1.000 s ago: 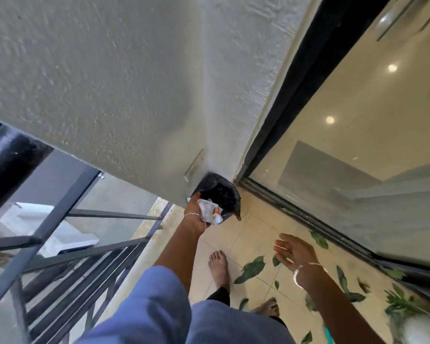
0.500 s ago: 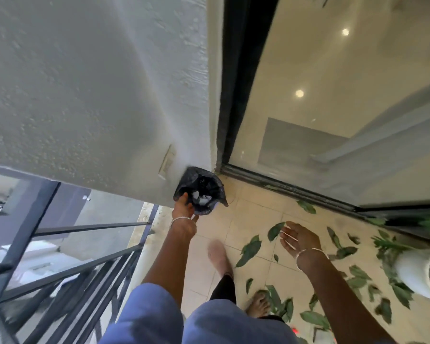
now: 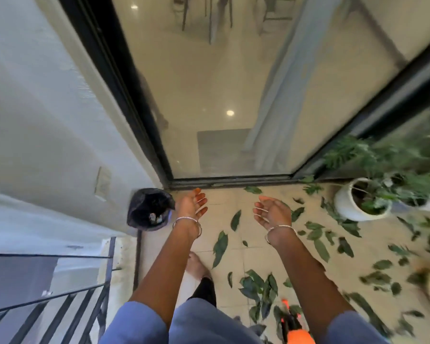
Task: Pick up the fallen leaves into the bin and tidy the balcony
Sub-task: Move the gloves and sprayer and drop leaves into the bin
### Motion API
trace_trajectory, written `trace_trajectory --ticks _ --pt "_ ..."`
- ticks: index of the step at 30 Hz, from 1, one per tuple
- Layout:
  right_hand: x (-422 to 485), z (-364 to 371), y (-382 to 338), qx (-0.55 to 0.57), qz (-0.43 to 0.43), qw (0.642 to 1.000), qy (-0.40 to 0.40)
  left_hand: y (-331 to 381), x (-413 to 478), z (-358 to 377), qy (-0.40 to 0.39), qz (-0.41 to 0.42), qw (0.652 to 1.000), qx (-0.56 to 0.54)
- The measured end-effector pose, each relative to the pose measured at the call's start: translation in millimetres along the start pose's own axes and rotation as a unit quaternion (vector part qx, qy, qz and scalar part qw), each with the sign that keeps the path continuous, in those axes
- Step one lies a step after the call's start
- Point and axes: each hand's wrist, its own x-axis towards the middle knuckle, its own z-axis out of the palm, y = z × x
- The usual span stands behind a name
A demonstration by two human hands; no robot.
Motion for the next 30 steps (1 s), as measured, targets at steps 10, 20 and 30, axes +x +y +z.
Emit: trace_trajectory --ticks 10,20,30 --pt "-99 -224 19 0.13 -0.081 0.974 0.165 -134 -148 104 -0.158 -0.039 0.975 0.15" --pt "-138 -396 54 0.278 -0.068 0.89 0.355 -254 -238 188 -0.294 -0.089 0.895 0.324" --pt "-108 -498 86 0.368 0.006 0.799 0.476 -354 -220 281 -0.311 -0.129 0.829 0.447"
